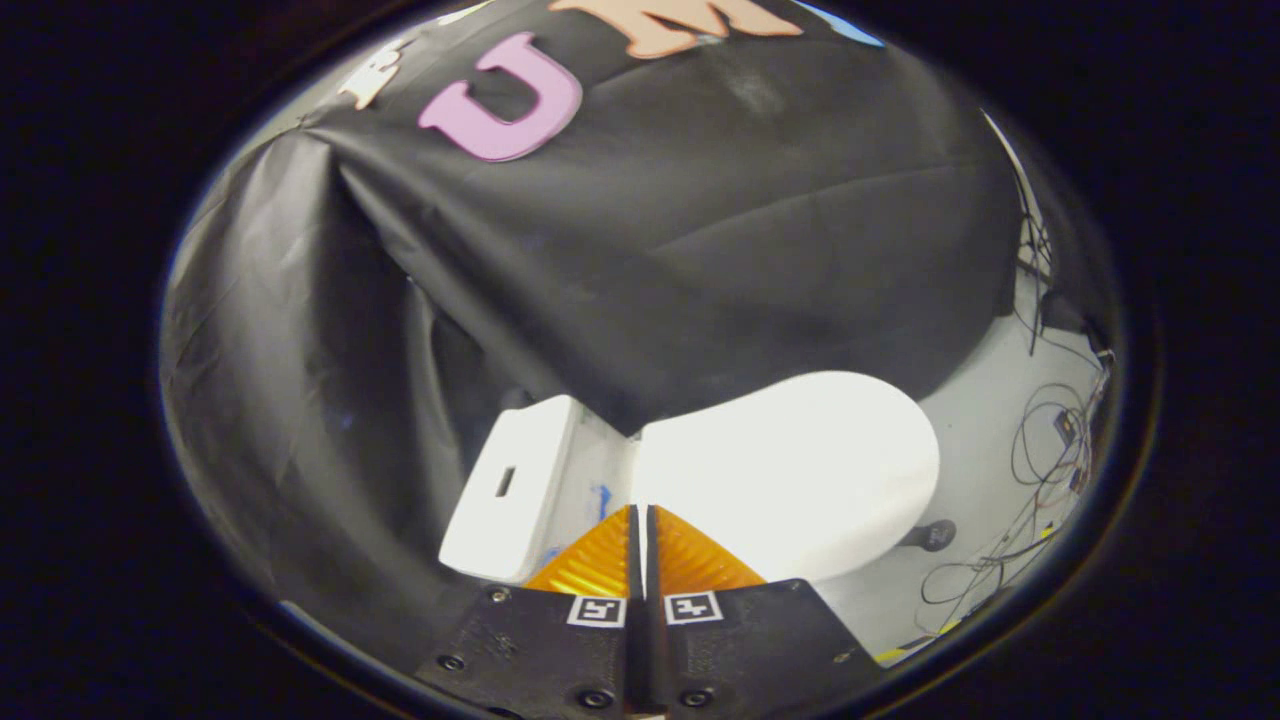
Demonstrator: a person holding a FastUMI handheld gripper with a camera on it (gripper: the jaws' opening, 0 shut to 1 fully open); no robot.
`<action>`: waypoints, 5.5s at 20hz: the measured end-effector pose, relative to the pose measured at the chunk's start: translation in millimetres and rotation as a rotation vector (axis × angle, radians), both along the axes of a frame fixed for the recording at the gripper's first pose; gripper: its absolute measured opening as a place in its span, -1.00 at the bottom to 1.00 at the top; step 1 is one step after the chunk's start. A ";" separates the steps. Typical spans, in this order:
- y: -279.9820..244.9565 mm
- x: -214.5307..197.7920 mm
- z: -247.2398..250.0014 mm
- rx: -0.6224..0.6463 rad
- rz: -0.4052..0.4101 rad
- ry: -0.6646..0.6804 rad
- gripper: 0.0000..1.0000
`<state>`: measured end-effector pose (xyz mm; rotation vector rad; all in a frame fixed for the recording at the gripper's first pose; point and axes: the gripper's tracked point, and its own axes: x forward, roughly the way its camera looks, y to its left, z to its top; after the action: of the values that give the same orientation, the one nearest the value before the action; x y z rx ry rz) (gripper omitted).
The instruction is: Open the toilet lid.
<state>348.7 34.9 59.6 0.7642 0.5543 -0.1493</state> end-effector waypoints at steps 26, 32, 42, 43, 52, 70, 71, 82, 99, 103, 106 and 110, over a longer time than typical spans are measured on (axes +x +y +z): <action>-161.4 -89.9 -245.0 0.339 -0.285 0.170 -0.44; -164.8 -71.6 -255.6 0.464 -0.294 0.087 -0.27; -163.0 -50.3 -252.9 0.617 -0.260 -0.031 -0.46; -163.3 -48.9 -249.6 0.627 -0.254 -0.037 -0.61; -155.4 -56.2 -191.6 0.414 -0.228 0.002 -1.00; -39.5 -36.4 48.5 -0.032 -0.154 -0.061 -1.00; -33.2 -33.9 56.7 -0.048 -0.151 -0.062 -1.00; 52.5 3.1 122.6 -0.240 -0.032 -0.077 -1.00; 238.1 110.2 130.9 -0.383 0.246 -0.121 -1.00; 236.7 121.6 120.3 -0.407 0.263 -0.127 -1.00; 235.0 115.3 128.6 -0.424 0.258 -0.136 -0.99; 239.0 117.1 119.8 -0.331 0.322 -0.167 -0.54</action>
<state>465.8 273.9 179.4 0.3548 0.4718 0.1188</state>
